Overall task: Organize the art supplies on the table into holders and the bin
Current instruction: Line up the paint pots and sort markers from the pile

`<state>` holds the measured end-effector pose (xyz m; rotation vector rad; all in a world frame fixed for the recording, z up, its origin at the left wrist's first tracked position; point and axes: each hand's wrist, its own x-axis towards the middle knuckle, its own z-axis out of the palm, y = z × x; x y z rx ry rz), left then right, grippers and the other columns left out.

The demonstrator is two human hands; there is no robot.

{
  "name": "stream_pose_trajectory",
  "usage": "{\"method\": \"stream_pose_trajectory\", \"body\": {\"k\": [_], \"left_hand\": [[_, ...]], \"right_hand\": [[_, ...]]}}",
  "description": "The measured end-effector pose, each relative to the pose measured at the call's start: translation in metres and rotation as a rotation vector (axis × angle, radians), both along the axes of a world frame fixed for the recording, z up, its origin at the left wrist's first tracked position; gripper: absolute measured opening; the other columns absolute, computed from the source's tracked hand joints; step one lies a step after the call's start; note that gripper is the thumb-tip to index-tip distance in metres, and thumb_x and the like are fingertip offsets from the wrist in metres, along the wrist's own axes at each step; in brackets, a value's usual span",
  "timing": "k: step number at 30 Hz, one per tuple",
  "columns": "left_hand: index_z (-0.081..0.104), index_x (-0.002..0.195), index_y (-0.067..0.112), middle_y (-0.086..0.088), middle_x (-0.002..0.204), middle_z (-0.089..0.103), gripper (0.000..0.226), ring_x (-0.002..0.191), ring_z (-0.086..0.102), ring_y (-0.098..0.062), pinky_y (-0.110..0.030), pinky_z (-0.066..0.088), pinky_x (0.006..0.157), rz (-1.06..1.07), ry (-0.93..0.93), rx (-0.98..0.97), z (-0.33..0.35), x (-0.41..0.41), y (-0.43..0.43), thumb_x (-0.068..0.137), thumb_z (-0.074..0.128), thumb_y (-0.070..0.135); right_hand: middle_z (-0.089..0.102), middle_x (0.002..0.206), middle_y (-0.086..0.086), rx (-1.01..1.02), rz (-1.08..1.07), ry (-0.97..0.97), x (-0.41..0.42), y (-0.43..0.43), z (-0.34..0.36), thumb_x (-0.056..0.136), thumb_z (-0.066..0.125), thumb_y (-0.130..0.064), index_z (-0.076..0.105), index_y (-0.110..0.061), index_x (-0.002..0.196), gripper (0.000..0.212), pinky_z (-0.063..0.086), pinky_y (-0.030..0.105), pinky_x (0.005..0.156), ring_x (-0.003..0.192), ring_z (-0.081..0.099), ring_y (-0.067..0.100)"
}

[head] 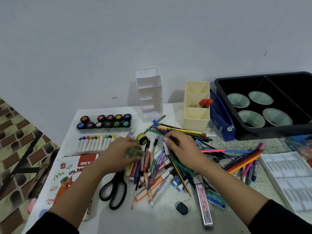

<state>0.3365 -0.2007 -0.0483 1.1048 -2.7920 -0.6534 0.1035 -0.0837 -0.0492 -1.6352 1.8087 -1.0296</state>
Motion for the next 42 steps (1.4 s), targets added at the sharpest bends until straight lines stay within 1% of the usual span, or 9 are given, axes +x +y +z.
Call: {"method": "stream_pose_trajectory", "body": {"k": [5,11,14,16,21,28,34,38,42], "left_hand": [[0.049,0.135,0.054,0.019,0.132,0.040,0.045,0.124,0.031,-0.008,-0.040,0.031,0.099,-0.053,-0.120,-0.106,-0.006,0.005,0.005,0.091,0.058,0.060],[0.063,0.116,0.052,0.019,0.123,0.042,0.058,0.120,0.032,-0.004,-0.041,0.024,0.098,-0.067,-0.148,-0.067,-0.002,0.010,-0.002,0.079,0.028,0.080],[0.067,0.103,0.046,0.021,0.113,0.049,0.023,0.116,0.040,-0.003,-0.043,0.024,0.100,-0.069,-0.103,-0.053,0.000,0.010,-0.010,0.092,0.053,0.061],[0.064,0.101,0.047,0.022,0.110,0.054,0.009,0.112,0.044,-0.002,-0.046,0.027,0.102,-0.059,-0.064,-0.043,0.000,0.011,-0.017,0.096,0.056,0.047],[0.061,0.117,0.054,0.019,0.121,0.050,0.039,0.118,0.040,-0.002,-0.045,0.029,0.105,-0.080,-0.049,0.019,0.004,0.020,-0.035,0.097,0.055,0.021],[0.066,0.114,0.053,0.022,0.135,0.042,0.045,0.122,0.035,0.002,-0.037,0.018,0.104,-0.154,-0.127,-0.003,-0.001,0.036,-0.031,0.098,0.049,0.015],[0.072,0.104,0.042,0.023,0.110,0.058,0.041,0.104,0.053,0.002,-0.040,0.038,0.098,-0.069,0.048,-0.029,0.001,0.068,-0.041,0.097,0.049,0.008],[0.075,0.104,0.031,0.014,0.098,0.064,0.026,0.092,0.059,-0.007,-0.039,0.051,0.082,0.140,0.225,-0.160,0.000,0.094,-0.048,0.095,0.060,0.012],[0.057,0.135,0.033,0.001,0.129,0.055,0.037,0.122,0.046,-0.022,-0.050,0.036,0.102,0.517,-0.039,-0.249,-0.007,0.130,-0.063,0.097,0.054,0.038]], "right_hand": [[0.061,0.073,0.007,-0.017,-0.130,-0.113,0.008,-0.006,-0.004,0.103,0.052,-0.035,0.060,-0.019,0.094,0.020,0.032,0.023,0.054,0.057,0.045,0.009],[0.057,0.065,0.006,-0.082,-0.323,-0.208,-0.006,-0.002,-0.010,0.104,0.049,-0.031,0.058,-0.019,0.097,0.016,0.032,0.027,0.047,0.049,0.042,0.008],[0.066,0.075,0.013,-0.105,-0.388,-0.260,-0.017,0.001,-0.008,0.105,0.049,-0.031,0.057,-0.024,0.099,0.012,0.046,0.047,0.054,0.063,0.059,0.036],[0.068,0.076,0.008,-0.121,-0.420,-0.283,-0.020,0.002,-0.003,0.105,0.050,-0.029,0.058,-0.024,0.097,0.012,0.050,0.049,0.058,0.069,0.062,0.038],[0.068,0.078,0.012,-0.102,-0.390,-0.323,-0.015,-0.002,0.005,0.105,0.051,-0.028,0.059,-0.022,0.098,0.012,0.046,0.051,0.056,0.074,0.059,0.046],[0.054,0.064,-0.002,-0.080,-0.191,-0.234,0.020,-0.015,0.007,0.103,0.053,-0.029,0.060,-0.022,0.096,0.012,0.033,0.030,0.056,0.058,0.042,0.013],[0.060,0.070,0.000,-0.051,-0.053,-0.159,0.062,-0.036,0.012,0.102,0.054,-0.033,0.060,-0.025,0.100,0.011,0.038,0.032,0.056,0.062,0.053,0.026],[0.062,0.065,0.003,-0.047,0.025,-0.138,0.091,-0.059,0.015,0.103,0.054,-0.030,0.060,-0.021,0.104,0.011,0.041,0.032,0.055,0.052,0.051,0.017],[0.070,0.079,-0.002,-0.008,0.036,-0.155,0.125,-0.087,0.017,0.103,0.056,-0.029,0.063,-0.018,0.112,0.016,0.046,0.019,0.061,0.065,0.060,0.009]]}}
